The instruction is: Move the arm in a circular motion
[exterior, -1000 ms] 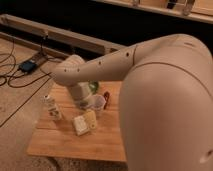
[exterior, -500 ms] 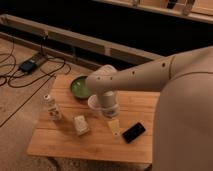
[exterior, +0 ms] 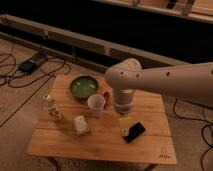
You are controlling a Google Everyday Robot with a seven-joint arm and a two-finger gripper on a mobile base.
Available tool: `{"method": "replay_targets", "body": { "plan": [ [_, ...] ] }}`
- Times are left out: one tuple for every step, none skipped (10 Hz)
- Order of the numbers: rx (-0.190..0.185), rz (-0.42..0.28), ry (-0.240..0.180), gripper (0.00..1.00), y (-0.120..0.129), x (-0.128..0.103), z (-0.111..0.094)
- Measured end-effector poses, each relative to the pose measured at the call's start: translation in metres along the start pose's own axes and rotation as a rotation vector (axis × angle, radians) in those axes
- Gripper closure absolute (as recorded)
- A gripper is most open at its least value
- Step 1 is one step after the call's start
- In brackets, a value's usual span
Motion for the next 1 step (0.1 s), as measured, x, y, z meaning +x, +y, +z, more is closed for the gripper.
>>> {"method": "replay_targets", "body": {
  "plan": [
    [0.040, -0.007, 0.009, 0.20, 0.0026, -0.0052, -0.0149]
  ]
}}
